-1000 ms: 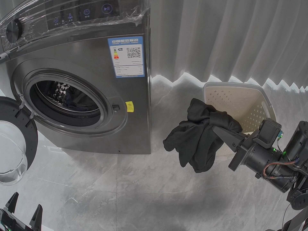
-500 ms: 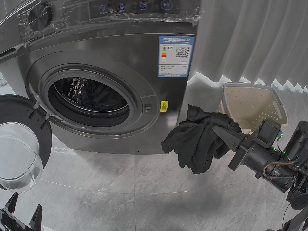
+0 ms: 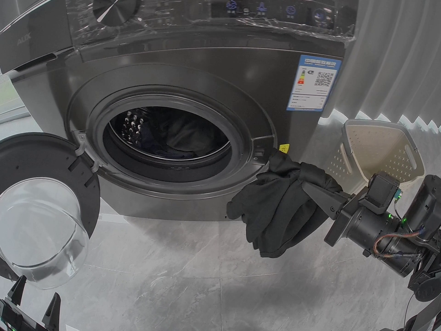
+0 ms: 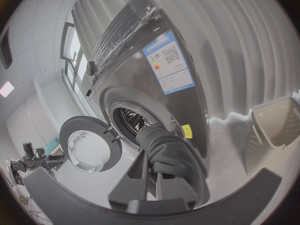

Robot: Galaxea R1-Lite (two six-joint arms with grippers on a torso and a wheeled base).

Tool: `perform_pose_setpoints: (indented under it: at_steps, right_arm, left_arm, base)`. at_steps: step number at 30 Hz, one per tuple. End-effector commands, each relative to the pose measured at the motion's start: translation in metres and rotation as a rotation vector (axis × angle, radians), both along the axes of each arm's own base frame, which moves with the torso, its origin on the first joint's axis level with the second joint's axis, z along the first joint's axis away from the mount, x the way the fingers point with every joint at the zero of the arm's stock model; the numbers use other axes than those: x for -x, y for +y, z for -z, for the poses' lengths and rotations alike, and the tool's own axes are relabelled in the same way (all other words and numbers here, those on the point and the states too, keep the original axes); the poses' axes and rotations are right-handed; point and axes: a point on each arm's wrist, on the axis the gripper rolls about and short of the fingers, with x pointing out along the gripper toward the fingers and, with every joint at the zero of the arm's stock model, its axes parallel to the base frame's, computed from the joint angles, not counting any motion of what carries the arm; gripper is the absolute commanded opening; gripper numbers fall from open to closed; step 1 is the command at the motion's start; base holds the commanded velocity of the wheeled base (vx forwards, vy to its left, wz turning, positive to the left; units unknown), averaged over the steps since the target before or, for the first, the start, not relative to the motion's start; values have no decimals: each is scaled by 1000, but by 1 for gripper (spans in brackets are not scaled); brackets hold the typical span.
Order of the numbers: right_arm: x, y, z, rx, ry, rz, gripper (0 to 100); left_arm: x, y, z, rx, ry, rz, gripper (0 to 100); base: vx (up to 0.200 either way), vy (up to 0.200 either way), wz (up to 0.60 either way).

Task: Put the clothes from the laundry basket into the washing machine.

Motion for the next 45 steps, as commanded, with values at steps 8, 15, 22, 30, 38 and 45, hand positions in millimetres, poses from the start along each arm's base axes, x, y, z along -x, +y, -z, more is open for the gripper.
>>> perform_pose_setpoints:
  at_steps: [8,15,22,30,38,45]
  right_arm:
    - [-2,2,0,-3,-5,1,0]
    - [-2,2,1,0,-4,2,0]
    - [-2,2,1,-2,-4,1,0]
    - [-2,2,2,0,-2,1,0]
    - [-1,2,2,2,1,0,0]
    - [-1,2,2,2,1,0,0]
  left_arm:
    - [-1,0,4,0,13,0,100]
    - [-1,0,4,0,13,0,100]
    - [-1,0,4,0,13,0,100]
    - [-1,0,4,-1,13,0,100]
    - [-1,0,4,-3,13,0,100]
    - [-1,0,4,-3,13,0,100]
  base:
    - [0,0,0]
    - [0,0,0]
    - [0,200,0]
    - [0,200,0]
    - [-50,0,0]
    - [-200,0,0]
